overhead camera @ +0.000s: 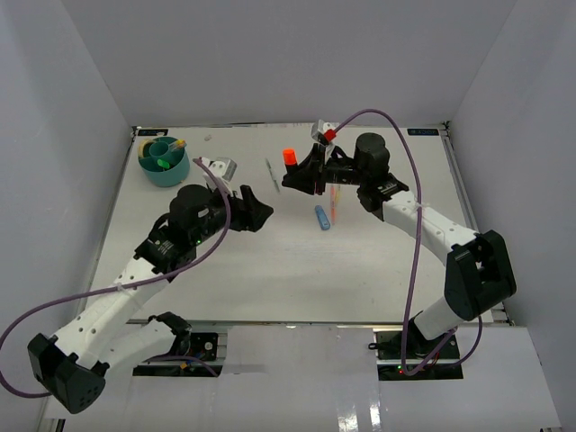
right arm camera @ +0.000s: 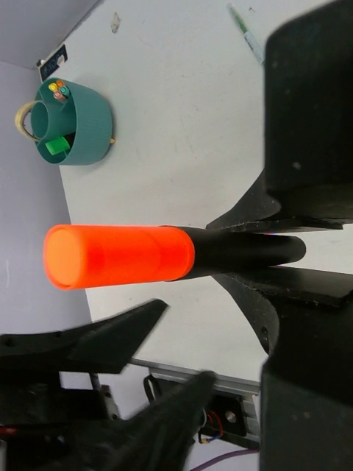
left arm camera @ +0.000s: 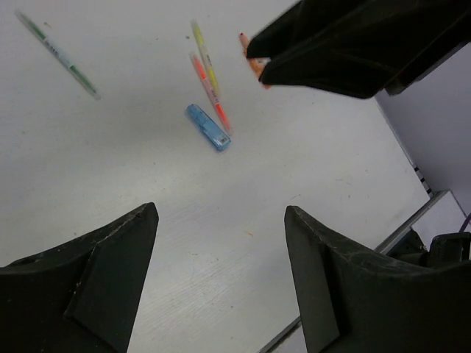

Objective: Sort the stationery into containers
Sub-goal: Place the pen in the storage box.

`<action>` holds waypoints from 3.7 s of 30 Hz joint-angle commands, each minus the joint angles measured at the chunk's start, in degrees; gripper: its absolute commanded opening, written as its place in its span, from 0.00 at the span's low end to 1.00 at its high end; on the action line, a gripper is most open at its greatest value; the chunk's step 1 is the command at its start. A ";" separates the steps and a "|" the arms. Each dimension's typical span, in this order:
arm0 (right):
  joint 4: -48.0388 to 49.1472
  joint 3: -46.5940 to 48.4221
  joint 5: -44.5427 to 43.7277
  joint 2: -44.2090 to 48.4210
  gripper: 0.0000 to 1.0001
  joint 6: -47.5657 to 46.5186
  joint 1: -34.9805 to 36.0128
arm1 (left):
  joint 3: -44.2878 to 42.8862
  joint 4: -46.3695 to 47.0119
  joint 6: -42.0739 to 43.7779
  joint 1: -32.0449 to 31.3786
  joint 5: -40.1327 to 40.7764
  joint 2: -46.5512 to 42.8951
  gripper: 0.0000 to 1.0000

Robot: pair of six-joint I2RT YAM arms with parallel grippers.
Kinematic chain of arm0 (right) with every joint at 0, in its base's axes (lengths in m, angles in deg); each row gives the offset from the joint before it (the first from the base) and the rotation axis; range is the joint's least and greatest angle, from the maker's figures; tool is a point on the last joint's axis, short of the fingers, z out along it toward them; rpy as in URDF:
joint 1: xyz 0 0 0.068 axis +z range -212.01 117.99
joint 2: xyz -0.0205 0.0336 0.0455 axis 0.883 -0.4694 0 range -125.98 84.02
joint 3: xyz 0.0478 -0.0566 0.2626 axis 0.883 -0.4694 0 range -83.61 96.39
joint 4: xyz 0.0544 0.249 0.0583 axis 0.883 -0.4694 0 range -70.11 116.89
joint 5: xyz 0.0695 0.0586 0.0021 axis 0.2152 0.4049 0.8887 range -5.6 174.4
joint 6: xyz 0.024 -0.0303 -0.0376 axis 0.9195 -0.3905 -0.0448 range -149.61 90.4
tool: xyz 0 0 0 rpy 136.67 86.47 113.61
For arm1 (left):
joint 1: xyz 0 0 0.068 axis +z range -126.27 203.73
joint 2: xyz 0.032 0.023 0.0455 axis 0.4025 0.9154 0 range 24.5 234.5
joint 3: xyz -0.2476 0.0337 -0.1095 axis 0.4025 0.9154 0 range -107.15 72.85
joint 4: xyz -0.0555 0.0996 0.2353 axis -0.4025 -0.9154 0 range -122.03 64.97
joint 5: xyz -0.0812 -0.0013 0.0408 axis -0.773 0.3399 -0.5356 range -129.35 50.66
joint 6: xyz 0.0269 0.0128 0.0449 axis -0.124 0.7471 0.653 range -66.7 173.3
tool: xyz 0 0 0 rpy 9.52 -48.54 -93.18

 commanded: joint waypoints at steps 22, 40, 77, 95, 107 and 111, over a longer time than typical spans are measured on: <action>-11.17 -1.73 8.18 2.16 0.08 -0.05 0.00 | -7.38 21.69 4.80 12.88 -35.06 8.95 0.77; -10.29 -0.76 10.73 0.40 0.08 1.45 0.08 | -9.05 29.24 0.42 12.88 -39.10 15.54 0.59; -7.39 -1.55 11.70 -1.09 0.34 3.21 0.09 | -6.77 35.49 -1.88 11.39 -43.06 20.03 0.05; -21.98 -8.40 -9.02 6.72 0.91 -4.97 -2.99 | -8.88 14.66 15.17 15.77 22.17 14.23 0.01; -21.71 -11.75 -17.13 9.72 0.90 -5.85 -2.90 | -6.59 25.09 4.11 36.34 24.44 22.04 0.08; -21.71 -11.83 -16.34 9.63 0.90 -5.85 -2.99 | -6.15 31.35 1.47 38.10 23.13 26.00 0.08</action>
